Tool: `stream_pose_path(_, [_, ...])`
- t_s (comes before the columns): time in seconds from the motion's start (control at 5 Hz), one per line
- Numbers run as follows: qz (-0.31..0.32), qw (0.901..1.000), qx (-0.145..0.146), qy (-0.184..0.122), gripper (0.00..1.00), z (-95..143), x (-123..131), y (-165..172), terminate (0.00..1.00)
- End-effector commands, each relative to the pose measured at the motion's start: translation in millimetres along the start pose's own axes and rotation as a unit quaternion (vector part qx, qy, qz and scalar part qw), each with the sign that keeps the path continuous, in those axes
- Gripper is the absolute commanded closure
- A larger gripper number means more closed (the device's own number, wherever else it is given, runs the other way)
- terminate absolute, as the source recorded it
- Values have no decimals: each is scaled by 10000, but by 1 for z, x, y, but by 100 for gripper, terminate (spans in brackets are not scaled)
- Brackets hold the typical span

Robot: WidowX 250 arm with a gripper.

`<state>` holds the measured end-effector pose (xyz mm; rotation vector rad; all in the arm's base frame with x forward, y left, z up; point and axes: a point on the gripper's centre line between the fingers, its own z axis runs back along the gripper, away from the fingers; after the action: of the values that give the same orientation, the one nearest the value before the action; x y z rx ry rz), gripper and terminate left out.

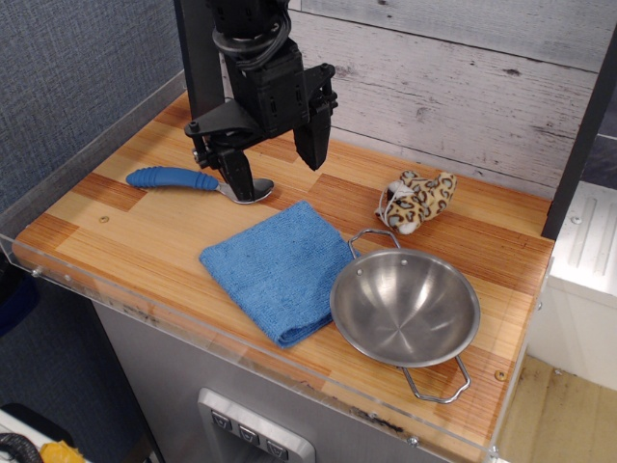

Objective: Move the silver vessel and place it on the edge of the left bottom of the table.

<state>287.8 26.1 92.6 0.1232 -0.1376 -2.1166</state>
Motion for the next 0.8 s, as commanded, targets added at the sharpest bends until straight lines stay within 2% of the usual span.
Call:
stream_pose_path(0.0, [0, 10000, 0, 0, 0, 0, 0, 0, 0])
stream_pose_path(0.2, [-224, 9992, 290, -159, 0, 0, 15, 4, 0])
stream_pose_path(0.4, [-657, 9972, 323, -136, 0, 2, 27, 6, 0])
stream_pose_path(0.6, [-1242, 9908, 485, -223, 0, -4, 45, 4, 0])
